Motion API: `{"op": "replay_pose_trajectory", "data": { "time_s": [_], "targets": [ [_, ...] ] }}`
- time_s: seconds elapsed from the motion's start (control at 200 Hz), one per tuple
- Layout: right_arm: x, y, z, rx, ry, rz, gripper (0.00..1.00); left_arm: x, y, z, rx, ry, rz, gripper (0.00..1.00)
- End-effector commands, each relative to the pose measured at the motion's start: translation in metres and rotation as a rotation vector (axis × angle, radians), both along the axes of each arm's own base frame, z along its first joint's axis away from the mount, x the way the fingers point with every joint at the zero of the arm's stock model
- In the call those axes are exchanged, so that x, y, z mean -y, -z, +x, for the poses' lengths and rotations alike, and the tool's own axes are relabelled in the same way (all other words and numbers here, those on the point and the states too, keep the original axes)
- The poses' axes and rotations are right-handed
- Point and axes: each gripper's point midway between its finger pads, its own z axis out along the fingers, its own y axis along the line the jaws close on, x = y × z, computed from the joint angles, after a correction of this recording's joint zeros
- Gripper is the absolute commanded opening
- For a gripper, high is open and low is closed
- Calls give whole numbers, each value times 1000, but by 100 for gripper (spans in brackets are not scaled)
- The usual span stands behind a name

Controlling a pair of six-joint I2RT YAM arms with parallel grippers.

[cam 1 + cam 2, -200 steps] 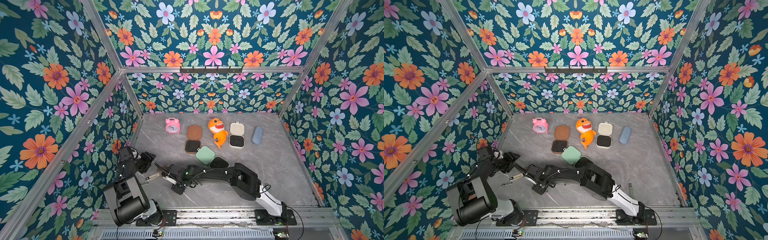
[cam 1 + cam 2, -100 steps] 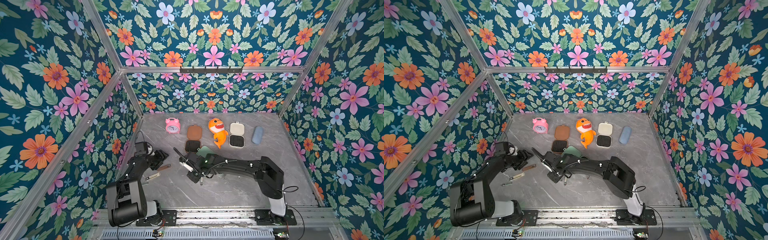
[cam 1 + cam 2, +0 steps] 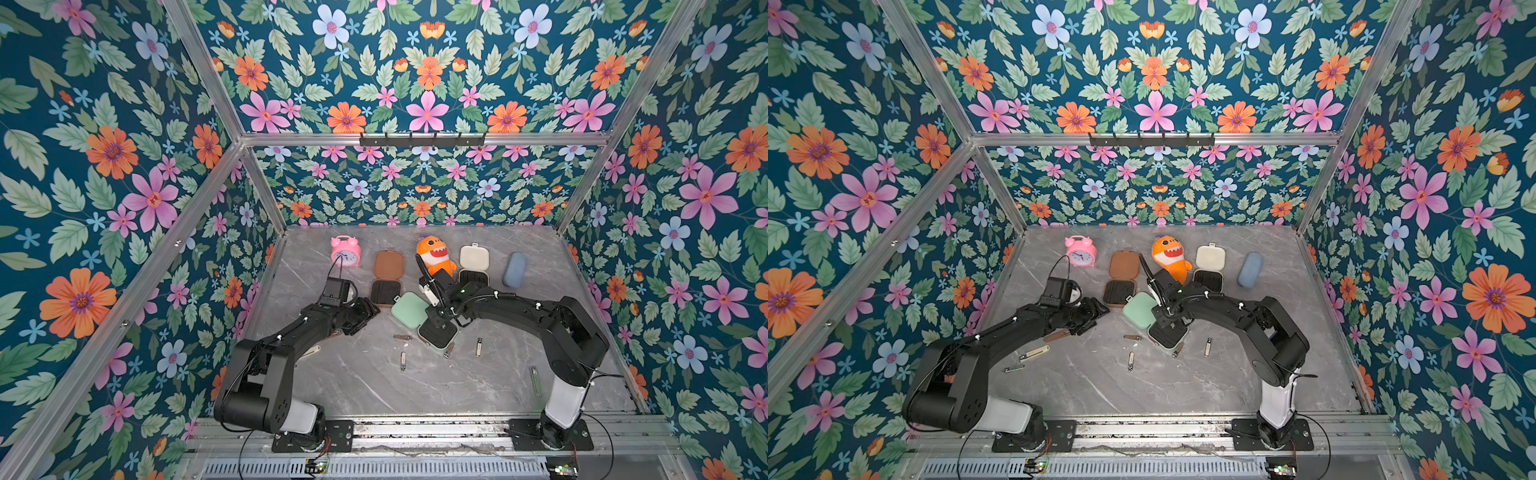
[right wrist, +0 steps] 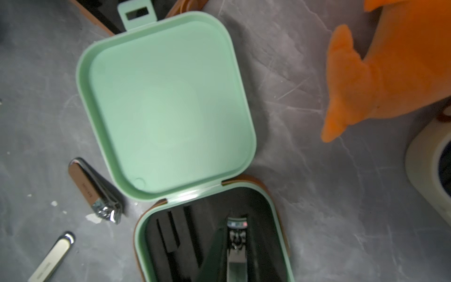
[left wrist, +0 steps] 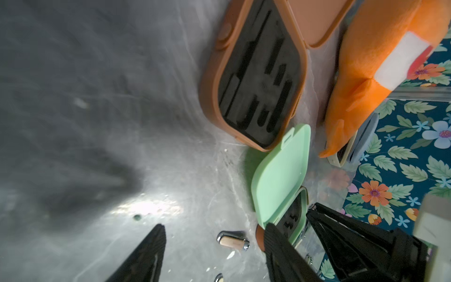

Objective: Organize nail clipper sets
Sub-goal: Place the nail clipper in the storage box.

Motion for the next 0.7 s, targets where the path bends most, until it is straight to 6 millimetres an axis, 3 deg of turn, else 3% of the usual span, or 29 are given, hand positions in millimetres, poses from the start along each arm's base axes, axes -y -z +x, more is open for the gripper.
{"op": "replay_pose_trajectory", "data": {
  "time_s": [0.0, 0.14, 0.695],
  "targets": [
    [-1, 2, 10, 38, -41, 9, 11, 17, -2, 13, 21, -4, -12, 67],
    [1, 6, 6, 45, -72, 9, 11, 31, 1, 19, 20, 24, -16, 66],
    [14, 25, -4, 8, -48, -38, 9, 57, 8, 27, 7, 88, -45, 65]
  ]
}}
